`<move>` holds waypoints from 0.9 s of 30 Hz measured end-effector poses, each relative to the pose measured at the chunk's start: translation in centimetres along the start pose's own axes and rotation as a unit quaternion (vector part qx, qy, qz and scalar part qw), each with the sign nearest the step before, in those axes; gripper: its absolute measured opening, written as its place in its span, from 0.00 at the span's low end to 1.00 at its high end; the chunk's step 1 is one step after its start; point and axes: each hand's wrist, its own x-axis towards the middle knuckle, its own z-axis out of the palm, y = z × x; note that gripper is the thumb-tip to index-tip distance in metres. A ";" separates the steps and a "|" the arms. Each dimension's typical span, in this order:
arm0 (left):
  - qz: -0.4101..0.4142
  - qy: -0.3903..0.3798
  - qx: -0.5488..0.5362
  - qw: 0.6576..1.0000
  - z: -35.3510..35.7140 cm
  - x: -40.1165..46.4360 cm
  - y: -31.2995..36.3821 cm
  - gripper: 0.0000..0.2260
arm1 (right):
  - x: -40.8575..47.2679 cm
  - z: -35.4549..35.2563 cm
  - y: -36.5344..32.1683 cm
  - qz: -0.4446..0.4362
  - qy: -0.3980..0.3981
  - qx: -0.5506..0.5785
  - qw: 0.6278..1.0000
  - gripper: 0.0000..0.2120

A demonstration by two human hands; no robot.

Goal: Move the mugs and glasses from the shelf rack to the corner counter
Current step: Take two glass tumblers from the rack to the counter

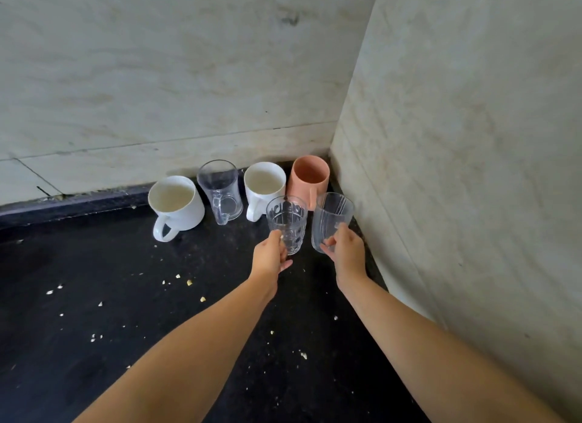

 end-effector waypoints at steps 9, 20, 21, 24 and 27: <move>0.042 0.030 0.001 0.999 0.3 1.1 -1.1 0.13 | -0.7 -1.0 1.9 -0.062 -0.031 -0.094 0.993 0.19; 0.029 0.011 0.041 0.999 0.2 0.2 -1.1 0.08 | -1.9 -1.2 1.4 -0.079 -0.036 -0.188 0.978 0.10; 0.035 0.012 0.048 0.998 -0.1 -0.1 -0.9 0.08 | -2.0 -1.3 1.2 -0.072 -0.035 -0.191 0.978 0.10; 0.056 0.042 0.083 0.994 -1.2 -0.8 0.0 0.09 | -2.5 -2.0 0.3 -0.083 -0.022 -0.206 0.975 0.09; 0.079 0.078 0.122 0.986 -2.5 -2.1 1.5 0.08 | -3.6 -2.6 -1.5 -0.125 0.002 -0.221 0.967 0.11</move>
